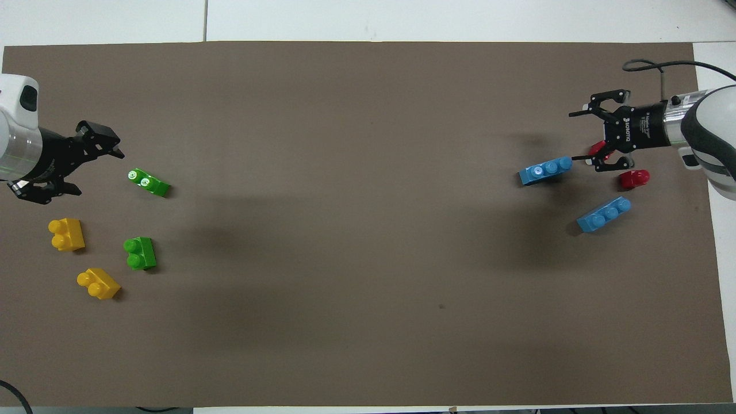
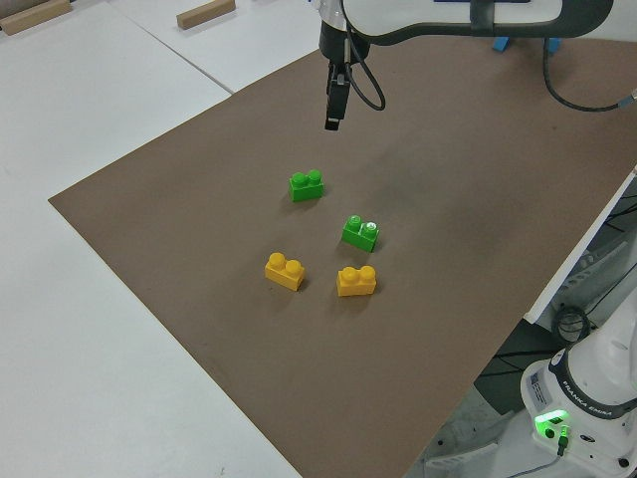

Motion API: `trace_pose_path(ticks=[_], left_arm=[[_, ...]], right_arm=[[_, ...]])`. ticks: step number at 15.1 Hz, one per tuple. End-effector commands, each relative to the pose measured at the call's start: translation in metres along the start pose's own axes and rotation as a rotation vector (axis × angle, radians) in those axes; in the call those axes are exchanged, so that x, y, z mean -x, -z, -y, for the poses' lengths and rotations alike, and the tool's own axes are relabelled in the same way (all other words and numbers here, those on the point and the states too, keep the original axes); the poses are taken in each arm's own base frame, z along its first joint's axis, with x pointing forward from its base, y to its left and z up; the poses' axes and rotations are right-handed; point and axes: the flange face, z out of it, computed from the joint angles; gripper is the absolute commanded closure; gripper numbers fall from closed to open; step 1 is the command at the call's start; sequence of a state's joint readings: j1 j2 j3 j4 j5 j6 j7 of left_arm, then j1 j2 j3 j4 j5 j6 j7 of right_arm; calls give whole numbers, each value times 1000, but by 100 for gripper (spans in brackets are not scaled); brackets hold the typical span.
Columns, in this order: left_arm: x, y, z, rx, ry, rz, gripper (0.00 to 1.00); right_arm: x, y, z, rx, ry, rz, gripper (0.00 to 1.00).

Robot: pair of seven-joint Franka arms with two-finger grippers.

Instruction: Remove green block with left arm and hold with right

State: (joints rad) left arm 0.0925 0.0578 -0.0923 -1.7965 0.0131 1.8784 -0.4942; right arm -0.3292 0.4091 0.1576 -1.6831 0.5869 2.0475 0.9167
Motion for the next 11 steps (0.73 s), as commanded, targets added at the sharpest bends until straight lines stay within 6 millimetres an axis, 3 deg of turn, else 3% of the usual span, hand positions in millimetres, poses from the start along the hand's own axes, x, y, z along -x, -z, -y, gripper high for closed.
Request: trace_pose_path(ticks=[1,2,3,5,7,11], left_arm=[[14,23,8,-32,-257,19,0],[17,29,10,-33,-336,23,0],[20,33,11,-32,-374,22,0],[24,40,12,-33,-394,23,0],[31,49,14,-35,-431,38,0],[39,71,21,-32,-486,60,0]], right_arm=[[19,28,10,46,92,-76,10],[25,36,14,81,150,-104,9],[36,45,19,119,235,-135,0],[58,58,27,200,426,-185,0],[94,69,32,275,566,-235,0],[158,109,24,367,882,-289,0]])
